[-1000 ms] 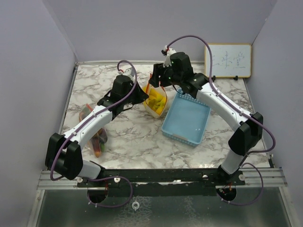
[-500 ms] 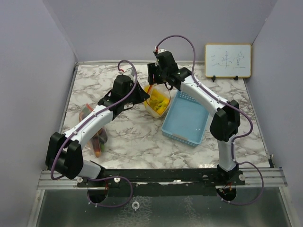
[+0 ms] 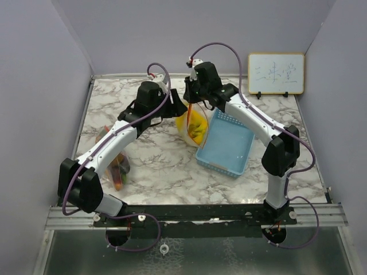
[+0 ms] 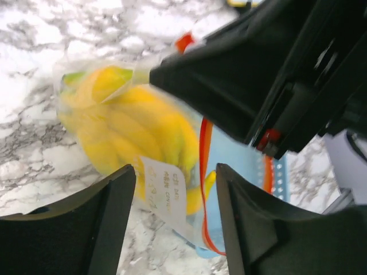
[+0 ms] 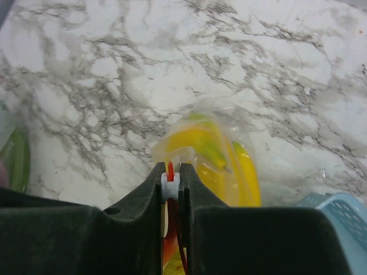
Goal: Place the food in the zip-top bag and seal the zipper
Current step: Zip the zipper food storage bag at the center of the board.
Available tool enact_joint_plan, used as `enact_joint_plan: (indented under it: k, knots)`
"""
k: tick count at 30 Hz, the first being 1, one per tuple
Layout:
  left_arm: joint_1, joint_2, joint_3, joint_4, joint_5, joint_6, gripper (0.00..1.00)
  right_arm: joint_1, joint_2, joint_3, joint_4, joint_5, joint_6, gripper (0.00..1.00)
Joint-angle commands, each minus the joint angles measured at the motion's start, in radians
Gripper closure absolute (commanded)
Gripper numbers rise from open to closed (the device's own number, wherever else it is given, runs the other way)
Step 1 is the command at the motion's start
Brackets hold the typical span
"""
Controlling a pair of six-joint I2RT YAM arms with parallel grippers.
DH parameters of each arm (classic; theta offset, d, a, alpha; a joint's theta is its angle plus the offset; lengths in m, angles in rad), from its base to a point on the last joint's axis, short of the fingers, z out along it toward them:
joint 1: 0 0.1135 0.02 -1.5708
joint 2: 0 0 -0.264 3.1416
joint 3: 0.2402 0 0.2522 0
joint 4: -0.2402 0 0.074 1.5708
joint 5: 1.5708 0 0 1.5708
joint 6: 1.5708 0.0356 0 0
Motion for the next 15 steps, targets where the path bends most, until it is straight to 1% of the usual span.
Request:
enact_joint_plan:
  k: [1,2,3,4,5,7,9,12,15]
  knots:
    - [0.01,-0.1,0.103,-0.125,-0.051,0.301,0.24,-0.018,-0.113,0.019,0.073,-0.231,-0.111,0.98]
    - [0.011,-0.138,0.093,-0.136,-0.097,0.369,0.14,-0.026,-0.12,0.025,0.067,-0.297,-0.13,0.98]
    - [0.012,-0.18,0.07,-0.128,-0.142,0.432,0.06,-0.032,-0.128,0.028,0.06,-0.35,-0.146,0.98]
    - [0.015,-0.224,0.034,-0.102,-0.167,0.512,0.02,-0.038,-0.135,0.026,0.056,-0.412,-0.165,0.98]
    - [0.018,-0.273,-0.005,-0.067,-0.164,0.595,0.01,-0.042,-0.144,0.022,0.053,-0.471,-0.18,0.98]
    - [0.029,-0.363,-0.093,0.001,-0.106,0.751,0.01,-0.049,-0.163,0.007,0.053,-0.586,-0.221,0.98]
    - [0.052,-0.451,-0.179,0.09,-0.037,0.863,0.01,-0.05,-0.177,0.004,0.036,-0.664,-0.264,0.98]
    - [0.086,-0.535,-0.274,0.159,0.064,0.932,0.02,-0.051,-0.193,0.008,0.006,-0.774,-0.326,0.97]
    - [0.1,-0.536,-0.292,0.137,0.185,0.924,0.06,-0.05,-0.194,-0.001,-0.014,-0.834,-0.365,0.97]
